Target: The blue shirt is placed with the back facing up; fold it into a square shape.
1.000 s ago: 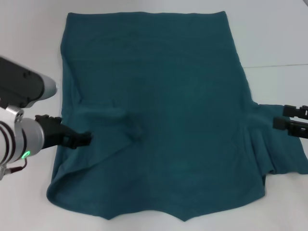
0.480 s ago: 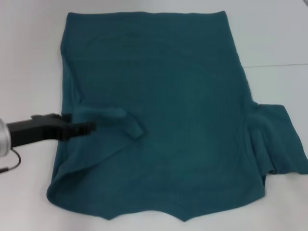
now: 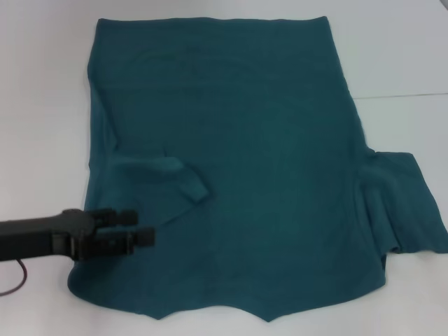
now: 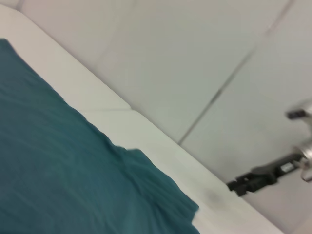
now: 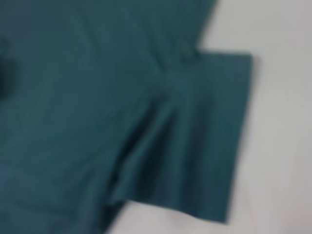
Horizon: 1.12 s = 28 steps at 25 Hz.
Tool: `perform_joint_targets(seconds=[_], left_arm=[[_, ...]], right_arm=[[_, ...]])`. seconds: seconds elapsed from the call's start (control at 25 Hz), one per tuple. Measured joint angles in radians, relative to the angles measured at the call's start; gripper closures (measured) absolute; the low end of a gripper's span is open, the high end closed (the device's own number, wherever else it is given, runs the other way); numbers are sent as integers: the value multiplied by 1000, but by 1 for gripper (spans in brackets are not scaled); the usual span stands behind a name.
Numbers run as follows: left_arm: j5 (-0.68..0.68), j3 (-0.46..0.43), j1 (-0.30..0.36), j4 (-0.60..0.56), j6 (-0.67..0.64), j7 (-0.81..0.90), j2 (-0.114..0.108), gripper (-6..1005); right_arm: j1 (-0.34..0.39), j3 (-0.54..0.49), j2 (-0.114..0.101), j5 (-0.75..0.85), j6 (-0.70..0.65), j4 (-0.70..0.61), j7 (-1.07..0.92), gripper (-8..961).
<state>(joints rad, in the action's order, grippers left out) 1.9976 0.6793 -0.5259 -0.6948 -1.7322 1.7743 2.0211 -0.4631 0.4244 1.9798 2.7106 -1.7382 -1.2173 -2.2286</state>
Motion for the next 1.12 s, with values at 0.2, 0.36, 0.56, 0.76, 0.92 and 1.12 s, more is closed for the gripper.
perform_joint_targets(seconds=[0.2, 0.36, 0.56, 0.76, 0.92, 1.12], left_arm=[[21, 16, 9, -3, -4, -9, 13, 154], [23, 17, 13, -3, -4, -10, 19, 154], [25, 19, 16, -2, -1, -11, 23, 154], [24, 19, 22, -2, 6, -12, 24, 154], [24, 19, 27, -2, 12, -12, 26, 154], [23, 14, 36, -3, 15, -13, 26, 154]], right_arm=[[-37, 38, 8, 89, 104, 71, -66, 189], [-52, 53, 21, 89, 154, 115, -79, 189], [-78, 64, 50, 94, 192, 135, -82, 189], [-86, 148, 65, 99, 231, 135, -140, 189], [-87, 222, 72, 101, 245, 130, -194, 189], [-91, 278, 80, 132, 269, 126, -247, 189]])
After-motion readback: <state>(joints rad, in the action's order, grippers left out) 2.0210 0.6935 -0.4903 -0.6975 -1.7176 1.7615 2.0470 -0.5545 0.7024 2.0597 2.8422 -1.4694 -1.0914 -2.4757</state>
